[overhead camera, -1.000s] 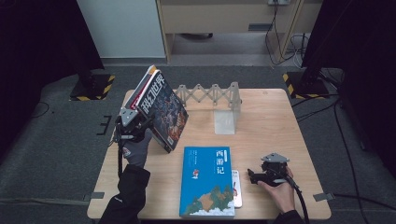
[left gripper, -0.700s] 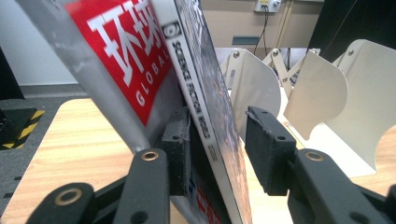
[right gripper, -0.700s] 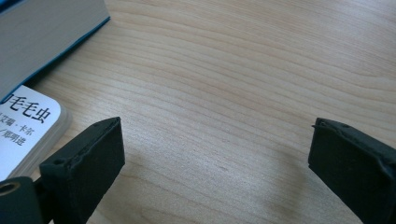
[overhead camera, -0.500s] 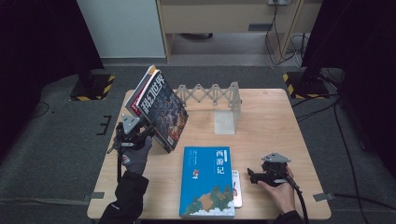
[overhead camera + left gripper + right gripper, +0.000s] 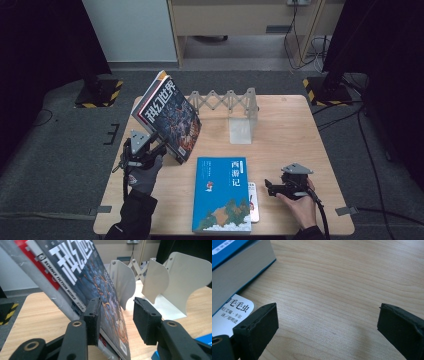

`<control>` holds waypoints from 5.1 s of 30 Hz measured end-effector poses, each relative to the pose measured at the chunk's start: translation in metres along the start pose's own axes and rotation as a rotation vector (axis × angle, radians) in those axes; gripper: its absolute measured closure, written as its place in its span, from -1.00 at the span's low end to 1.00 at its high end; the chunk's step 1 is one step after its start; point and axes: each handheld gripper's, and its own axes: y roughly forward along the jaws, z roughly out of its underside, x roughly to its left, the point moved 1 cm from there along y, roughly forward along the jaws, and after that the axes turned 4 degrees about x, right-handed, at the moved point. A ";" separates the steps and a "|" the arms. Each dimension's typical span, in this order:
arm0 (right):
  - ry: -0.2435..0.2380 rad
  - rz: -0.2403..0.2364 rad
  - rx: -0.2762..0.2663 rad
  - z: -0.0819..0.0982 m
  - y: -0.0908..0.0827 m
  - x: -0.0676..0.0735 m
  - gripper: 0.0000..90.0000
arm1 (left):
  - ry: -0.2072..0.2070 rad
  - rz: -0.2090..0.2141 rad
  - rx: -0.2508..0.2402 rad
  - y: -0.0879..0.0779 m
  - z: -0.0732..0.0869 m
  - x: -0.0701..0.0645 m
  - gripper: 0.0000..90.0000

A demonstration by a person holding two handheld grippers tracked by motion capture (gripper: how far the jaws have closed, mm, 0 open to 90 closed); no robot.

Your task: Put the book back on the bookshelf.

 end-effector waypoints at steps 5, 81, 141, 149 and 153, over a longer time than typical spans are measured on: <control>0.005 -0.004 -0.009 -0.001 -0.002 0.001 -0.91 | 0.015 0.016 0.005 -0.004 0.004 -0.005 0.26; 0.000 -0.353 -0.013 -0.022 0.010 0.095 -0.92 | -0.165 0.488 0.381 0.044 0.115 -0.074 -0.64; 0.008 -0.461 -0.015 -0.020 0.016 0.095 -0.99 | -0.282 0.663 0.413 0.039 0.101 -0.080 -0.30; -0.014 -0.485 -0.012 -0.020 0.016 0.097 -0.99 | -0.305 0.698 0.457 0.039 0.100 -0.085 -0.19; -0.034 -0.481 -0.008 -0.021 0.015 0.097 -0.99 | -0.275 0.664 0.482 0.037 0.098 -0.086 -0.09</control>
